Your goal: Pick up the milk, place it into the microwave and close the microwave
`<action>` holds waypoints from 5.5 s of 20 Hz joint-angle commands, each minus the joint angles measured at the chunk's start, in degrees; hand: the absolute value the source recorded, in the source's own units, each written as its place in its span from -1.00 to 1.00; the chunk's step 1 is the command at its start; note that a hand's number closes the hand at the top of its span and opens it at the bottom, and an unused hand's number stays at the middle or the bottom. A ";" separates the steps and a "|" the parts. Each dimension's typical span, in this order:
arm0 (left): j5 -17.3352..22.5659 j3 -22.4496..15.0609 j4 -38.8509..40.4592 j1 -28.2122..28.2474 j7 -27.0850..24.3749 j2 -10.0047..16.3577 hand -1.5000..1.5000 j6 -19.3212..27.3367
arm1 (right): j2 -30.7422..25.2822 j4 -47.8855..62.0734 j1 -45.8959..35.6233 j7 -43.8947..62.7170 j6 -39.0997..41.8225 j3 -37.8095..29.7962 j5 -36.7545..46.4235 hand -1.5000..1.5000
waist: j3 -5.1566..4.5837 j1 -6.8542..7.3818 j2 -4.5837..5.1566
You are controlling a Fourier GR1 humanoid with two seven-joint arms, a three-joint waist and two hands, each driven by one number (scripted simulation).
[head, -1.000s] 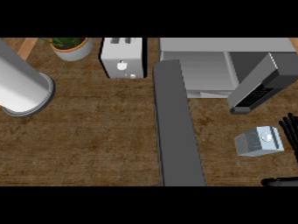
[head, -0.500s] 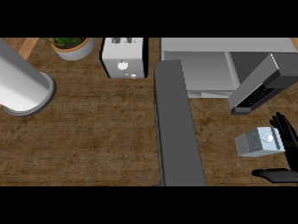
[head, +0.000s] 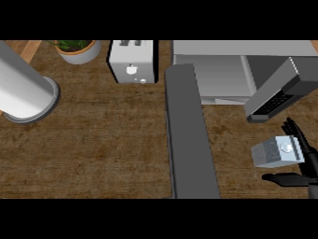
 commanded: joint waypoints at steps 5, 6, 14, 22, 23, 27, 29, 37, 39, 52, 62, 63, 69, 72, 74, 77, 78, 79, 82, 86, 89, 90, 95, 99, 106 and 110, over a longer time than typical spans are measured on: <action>-0.95 -0.09 1.10 -1.09 -1.08 -0.65 -1.00 -0.67 | -0.73 7.61 -2.95 -13.43 2.91 3.12 2.69 1.00 | 0.11 0.31 0.23; -0.08 -1.22 -1.99 -2.06 3.26 0.17 -1.00 1.46 | -1.39 6.24 -5.48 -10.17 4.99 2.90 1.45 1.00 | 0.09 0.00 0.15; 1.25 1.58 0.26 0.44 -0.48 0.28 -1.00 -1.38 | 4.77 6.60 -5.58 -14.20 -5.82 2.25 0.33 1.00 | 0.04 0.19 0.07; 2.41 1.47 -0.19 1.05 -0.13 -0.56 -1.00 -2.87 | 6.15 13.61 -11.92 -15.14 -7.18 -0.28 -0.93 1.00 | 0.06 0.51 0.20; 0.25 0.20 1.08 1.75 -2.22 -0.94 -1.00 -3.27 | 9.51 11.10 -12.69 -12.35 -7.72 1.13 -0.77 1.00 | -0.01 0.26 0.03; 3.55 2.90 0.91 1.17 -0.45 0.14 -1.00 -2.83 | 10.56 5.92 -11.51 -10.41 -3.00 3.50 -1.45 1.00 | -0.07 -0.50 -0.23; 4.37 3.62 -2.53 2.63 1.04 -0.16 -1.00 -2.01 | 12.16 4.59 -12.68 -8.67 -3.01 4.25 -1.94 1.00 | -0.06 -0.24 -0.27; 1.41 2.43 1.27 2.99 -1.70 -0.90 -1.00 -3.11 | 16.42 -18.49 -6.84 8.50 -10.98 9.37 -2.12 1.00 | -0.12 -0.86 -0.35; 3.01 6.89 6.40 -1.83 -1.56 0.43 -1.00 -4.64 | 17.68 -20.36 -8.60 11.77 -12.92 9.41 -2.58 1.00 | -0.11 -0.85 -0.25; 3.79 7.81 6.54 -2.49 -0.71 0.39 -1.00 -5.89 | 17.07 -0.48 -32.69 19.03 -30.34 9.59 7.64 1.00 | -0.04 1.01 0.40; 3.64 7.71 9.70 -5.10 -1.93 2.59 -1.00 -8.90 | 12.46 17.25 -42.62 16.05 -38.94 4.75 9.45 1.00 | 0.04 3.55 1.60; 4.53 8.21 10.40 -3.57 -2.65 2.04 -1.00 -10.04 | 11.71 17.40 -42.84 15.12 -39.63 3.71 8.71 1.00 | 0.04 3.90 1.60; 1.85 6.55 10.57 -6.97 -2.67 1.04 -1.00 -7.95 | 9.13 19.98 -45.72 15.05 -47.04 2.97 10.09 1.00 | 0.09 4.73 2.47; 1.14 5.06 10.34 -6.99 -1.68 0.66 -1.00 -8.11 | 8.71 21.40 -47.07 14.92 -51.93 4.62 12.78 1.00 | 0.08 5.23 2.65; 1.77 5.62 10.92 -6.97 -1.62 1.73 -1.00 -8.80 | 6.58 22.07 -45.95 13.23 -52.70 4.57 13.24 1.00 | 0.14 6.06 3.21; 1.15 5.16 10.78 -7.96 -1.80 1.17 -1.00 -8.08 | 5.44 23.38 -46.76 13.24 -53.90 4.55 13.80 1.00 | 0.17 6.27 3.33; 1.78 5.10 10.80 -8.86 -0.53 2.65 -1.00 -8.04 | 5.23 24.10 -47.67 14.01 -55.35 5.78 15.34 1.00 | 0.16 6.42 3.45; 0.91 4.76 12.44 -8.95 -1.45 1.92 -1.00 -8.41 | 4.52 24.86 -45.80 13.53 -56.95 6.15 16.03 1.00 | 0.11 6.10 3.65; 0.03 4.15 12.48 -9.12 -1.71 1.53 -1.00 -8.58 | 3.92 27.10 -46.83 17.58 -59.45 6.05 16.53 1.00 | 0.11 7.11 3.92; -0.78 5.23 12.53 -9.72 -1.83 2.88 -1.00 -8.42 | -0.39 31.95 -44.55 27.40 -69.42 6.63 18.34 -1.00 | -0.06 7.39 4.56; -2.79 4.74 12.53 -10.83 -2.00 2.61 -1.00 -7.58 | 3.04 28.17 -46.50 21.14 -64.09 7.19 18.28 -1.00 | 0.37 7.32 3.86; -2.40 4.57 12.15 -11.20 -1.57 3.13 -1.00 -7.73 | 3.34 28.32 -46.21 20.03 -61.83 7.47 18.48 -1.00 | 0.42 7.41 3.92; -3.63 3.02 14.68 -11.71 -2.10 3.15 -1.00 -9.25 | 3.97 27.43 -47.62 18.09 -59.38 6.93 17.92 -1.00 | 0.33 7.42 3.95; -4.40 1.51 16.18 -12.55 -2.45 3.32 -1.00 -10.53 | 4.44 27.36 -47.89 15.60 -54.88 6.33 17.17 -1.00 | 0.31 6.94 3.80; -5.00 -2.27 15.34 -13.30 -2.12 3.18 -1.00 -12.87 | 6.06 26.45 -48.44 12.10 -46.36 1.98 12.40 -1.00 | 0.33 6.22 3.16; -6.49 -5.03 16.42 -13.44 -2.50 2.39 -1.00 -14.48 | 7.52 26.34 -47.45 9.40 -41.45 -0.51 9.61 -1.00 | 0.25 5.07 2.80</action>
